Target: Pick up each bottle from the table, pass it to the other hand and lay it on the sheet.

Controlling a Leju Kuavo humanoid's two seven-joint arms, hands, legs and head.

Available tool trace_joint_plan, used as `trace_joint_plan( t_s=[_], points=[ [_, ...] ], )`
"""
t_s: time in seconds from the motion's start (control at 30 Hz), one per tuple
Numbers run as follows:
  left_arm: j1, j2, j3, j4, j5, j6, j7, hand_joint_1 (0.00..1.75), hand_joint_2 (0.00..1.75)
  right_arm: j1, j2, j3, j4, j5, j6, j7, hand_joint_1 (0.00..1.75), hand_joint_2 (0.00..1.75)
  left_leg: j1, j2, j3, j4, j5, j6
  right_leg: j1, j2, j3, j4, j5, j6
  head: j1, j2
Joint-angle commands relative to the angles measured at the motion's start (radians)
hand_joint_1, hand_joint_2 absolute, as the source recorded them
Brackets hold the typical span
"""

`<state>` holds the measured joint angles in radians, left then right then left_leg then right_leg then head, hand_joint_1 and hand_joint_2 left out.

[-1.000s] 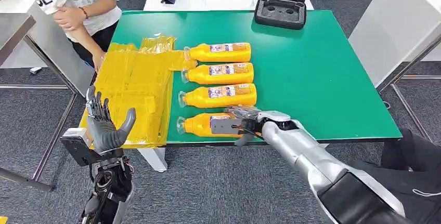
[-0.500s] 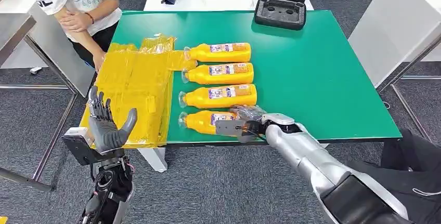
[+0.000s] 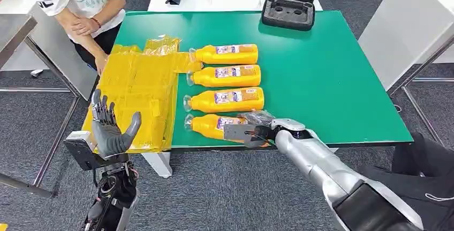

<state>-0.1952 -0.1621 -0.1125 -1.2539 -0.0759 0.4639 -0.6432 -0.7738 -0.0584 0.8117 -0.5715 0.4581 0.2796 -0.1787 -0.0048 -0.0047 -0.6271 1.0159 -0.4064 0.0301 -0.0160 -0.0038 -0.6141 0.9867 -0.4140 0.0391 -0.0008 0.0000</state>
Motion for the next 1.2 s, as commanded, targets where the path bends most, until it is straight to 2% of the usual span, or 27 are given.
trace_joint_plan(
  t_s=[0.03, 0.1, 0.2, 0.27, 0.33, 0.67, 0.77, 0.9, 1.03, 1.07, 1.2],
  points=[
    [-0.003, 0.008, -0.013, 0.018, 0.008, 0.000, -0.007, 0.00, 1.75, 0.033, 0.048, -0.135, -0.097, -0.116, -0.055, -0.136, 1.75, 1.75, 0.001, 0.003, 0.003, 0.000, -0.002, -0.002, 0.001, 0.002, 0.002, 0.000, -0.001, -0.002, 0.000, 0.000],
    [0.000, 0.011, -0.011, 0.013, -0.004, 0.003, -0.017, 0.00, 1.75, 0.032, 0.060, -0.162, -0.126, -0.127, -0.100, -0.202, 1.75, 1.75, 0.001, 0.002, 0.003, 0.000, -0.002, -0.002, 0.001, 0.002, 0.002, 0.001, -0.002, -0.002, 0.000, 0.000],
    [-0.012, 0.015, -0.009, 0.029, -0.013, -0.003, -0.026, 0.00, 1.75, 0.039, 0.093, -0.222, -0.157, -0.210, -0.066, -0.294, 1.75, 1.75, 0.001, 0.001, 0.001, 0.000, -0.001, -0.002, 0.001, 0.001, 0.001, 0.000, -0.001, -0.002, 0.000, 0.000],
    [-0.019, 0.015, -0.003, 0.037, -0.009, -0.008, -0.034, 0.00, 1.75, 0.054, 0.105, -0.234, -0.187, -0.209, -0.082, -0.304, 1.75, 1.75, 0.002, 0.002, 0.005, 0.001, -0.003, -0.003, 0.002, 0.002, 0.005, 0.001, -0.003, -0.003, 0.000, 0.000],
    [-0.020, 0.017, -0.001, 0.032, -0.004, -0.014, -0.040, 0.00, 1.75, 0.068, 0.113, -0.246, -0.205, -0.215, -0.090, -0.314, 1.75, 1.75, 0.001, 0.002, 0.000, 0.000, 0.000, -0.001, 0.001, 0.001, 0.000, 0.000, 0.000, -0.001, 0.000, 0.000],
    [-0.017, 0.018, -0.002, 0.026, -0.004, -0.015, -0.039, 0.00, 1.75, 0.075, 0.110, -0.252, -0.213, -0.215, -0.094, -0.318, 1.75, 1.75, 0.001, 0.000, 0.003, 0.000, -0.002, -0.002, 0.001, 0.000, 0.003, 0.000, -0.002, -0.002, 0.000, 0.000],
    [-0.005, 0.024, -0.001, -0.017, 0.031, -0.043, -0.049, 0.00, 1.75, 0.115, 0.116, -0.288, -0.264, -0.215, -0.135, -0.342, 1.75, 1.75, 0.002, 0.000, 0.003, 0.000, -0.002, -0.002, 0.002, 0.000, 0.004, 0.000, -0.002, -0.002, 0.000, 0.000],
    [0.028, 0.038, -0.037, -0.081, 0.030, -0.095, -0.028, 0.00, 1.75, 0.162, 0.127, -0.316, -0.289, -0.242, -0.135, -0.412, 1.75, 1.75, 0.001, 0.000, 0.001, 0.000, -0.001, -0.001, 0.001, 0.000, 0.001, 0.000, -0.001, -0.001, 0.000, 0.000],
    [0.032, 0.041, -0.093, -0.097, 0.007, -0.137, -0.007, 0.00, 1.75, 0.174, 0.154, -0.305, -0.242, -0.255, -0.120, -0.469, 1.75, 1.75, 0.002, 0.000, 0.006, -0.001, -0.003, -0.003, 0.002, 0.000, 0.006, -0.001, -0.003, -0.003, 0.000, 0.000],
    [0.032, 0.038, -0.104, -0.090, 0.005, -0.142, -0.002, 0.00, 1.75, 0.173, 0.162, -0.301, -0.226, -0.254, -0.123, -0.475, 1.75, 1.75, 0.001, 0.000, 0.002, -0.001, -0.002, -0.002, 0.001, 0.000, 0.003, 0.000, -0.002, -0.002, 0.000, 0.000],
    [0.028, 0.036, -0.127, -0.072, 0.001, -0.157, 0.003, 0.00, 1.75, 0.174, 0.169, -0.288, -0.205, -0.240, -0.138, -0.495, 1.75, 1.75, 0.002, 0.000, 0.004, -0.001, -0.002, -0.002, 0.002, 0.000, 0.005, -0.001, -0.002, -0.002, 0.000, 0.000]
  ],
)
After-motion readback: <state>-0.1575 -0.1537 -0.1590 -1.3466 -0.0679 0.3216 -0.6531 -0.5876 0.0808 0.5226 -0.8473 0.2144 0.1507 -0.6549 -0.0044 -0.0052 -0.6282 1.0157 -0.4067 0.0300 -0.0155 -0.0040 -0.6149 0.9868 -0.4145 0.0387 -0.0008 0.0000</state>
